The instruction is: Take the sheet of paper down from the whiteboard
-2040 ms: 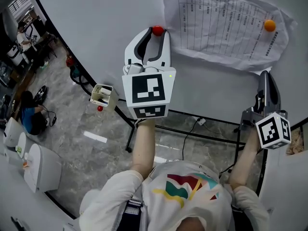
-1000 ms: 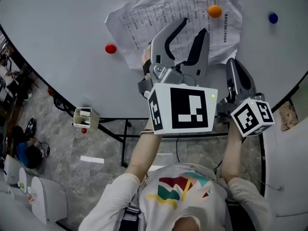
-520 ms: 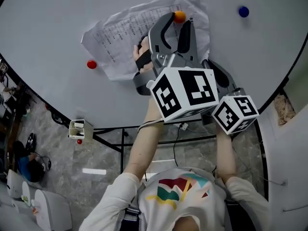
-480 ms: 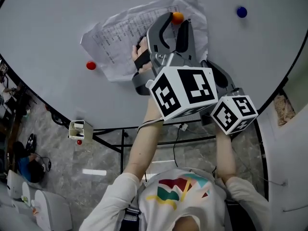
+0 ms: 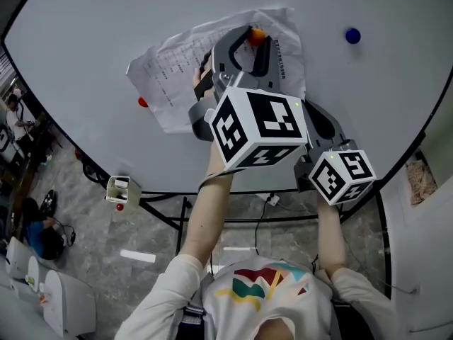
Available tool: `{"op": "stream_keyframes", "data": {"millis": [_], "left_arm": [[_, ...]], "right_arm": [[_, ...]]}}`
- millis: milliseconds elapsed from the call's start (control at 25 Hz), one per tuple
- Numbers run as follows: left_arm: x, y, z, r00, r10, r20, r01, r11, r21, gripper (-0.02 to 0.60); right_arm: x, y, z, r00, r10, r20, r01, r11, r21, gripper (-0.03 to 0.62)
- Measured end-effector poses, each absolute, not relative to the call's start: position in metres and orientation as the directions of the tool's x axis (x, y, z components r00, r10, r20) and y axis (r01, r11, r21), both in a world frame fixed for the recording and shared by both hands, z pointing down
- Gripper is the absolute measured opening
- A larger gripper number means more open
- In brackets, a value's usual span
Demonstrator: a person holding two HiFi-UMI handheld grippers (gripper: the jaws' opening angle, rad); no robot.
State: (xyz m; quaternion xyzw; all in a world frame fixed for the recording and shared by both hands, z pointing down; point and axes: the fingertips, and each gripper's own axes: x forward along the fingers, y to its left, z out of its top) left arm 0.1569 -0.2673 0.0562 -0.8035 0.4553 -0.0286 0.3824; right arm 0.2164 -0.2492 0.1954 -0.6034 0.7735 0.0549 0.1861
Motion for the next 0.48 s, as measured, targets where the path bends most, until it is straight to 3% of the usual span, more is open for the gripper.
{"op": "stream_keyframes", "data": {"millis": [480], "left_arm": [[0.138, -0.266, 0.027, 0.569, -0.748, -0.341, -0.738, -0.282, -0.613, 0.164]], "right_arm": [[0.215, -0.245, 0.190, -0.216, -0.907, -0.362, -0.954, 0.275, -0.117, 0.015]]}}
